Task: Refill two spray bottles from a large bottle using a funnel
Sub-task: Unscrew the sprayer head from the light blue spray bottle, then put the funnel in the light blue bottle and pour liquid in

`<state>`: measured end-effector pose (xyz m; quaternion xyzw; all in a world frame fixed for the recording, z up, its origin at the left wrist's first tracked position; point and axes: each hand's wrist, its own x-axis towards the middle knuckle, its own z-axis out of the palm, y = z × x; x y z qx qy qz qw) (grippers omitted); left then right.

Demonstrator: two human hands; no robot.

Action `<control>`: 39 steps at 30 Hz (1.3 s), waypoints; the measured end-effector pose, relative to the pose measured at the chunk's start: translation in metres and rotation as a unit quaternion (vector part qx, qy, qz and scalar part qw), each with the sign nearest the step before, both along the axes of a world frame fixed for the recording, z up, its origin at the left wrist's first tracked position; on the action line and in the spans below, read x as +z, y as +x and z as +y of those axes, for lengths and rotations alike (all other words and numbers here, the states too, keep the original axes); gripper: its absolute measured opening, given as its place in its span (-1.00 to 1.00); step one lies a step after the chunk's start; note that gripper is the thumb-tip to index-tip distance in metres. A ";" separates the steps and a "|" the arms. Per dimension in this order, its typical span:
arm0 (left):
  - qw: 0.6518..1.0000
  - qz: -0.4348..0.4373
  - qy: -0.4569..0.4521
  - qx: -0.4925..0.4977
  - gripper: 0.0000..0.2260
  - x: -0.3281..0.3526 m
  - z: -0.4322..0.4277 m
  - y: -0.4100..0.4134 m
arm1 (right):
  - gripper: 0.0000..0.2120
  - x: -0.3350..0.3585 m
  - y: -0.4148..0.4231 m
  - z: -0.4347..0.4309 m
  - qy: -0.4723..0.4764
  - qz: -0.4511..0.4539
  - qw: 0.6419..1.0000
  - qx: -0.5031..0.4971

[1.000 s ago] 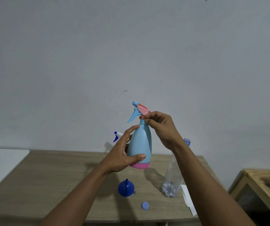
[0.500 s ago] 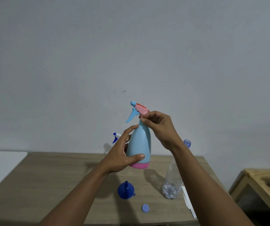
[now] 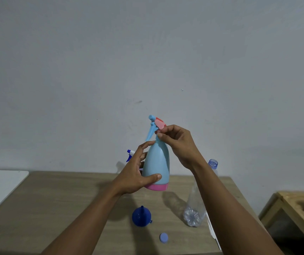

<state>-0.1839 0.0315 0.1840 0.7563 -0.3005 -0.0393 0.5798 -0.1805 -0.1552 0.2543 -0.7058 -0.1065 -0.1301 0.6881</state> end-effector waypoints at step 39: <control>0.979 -0.015 0.110 0.172 -0.17 -0.273 0.058 -0.012 | -0.85 -0.283 0.048 -0.032 -0.284 0.295 0.897 -0.165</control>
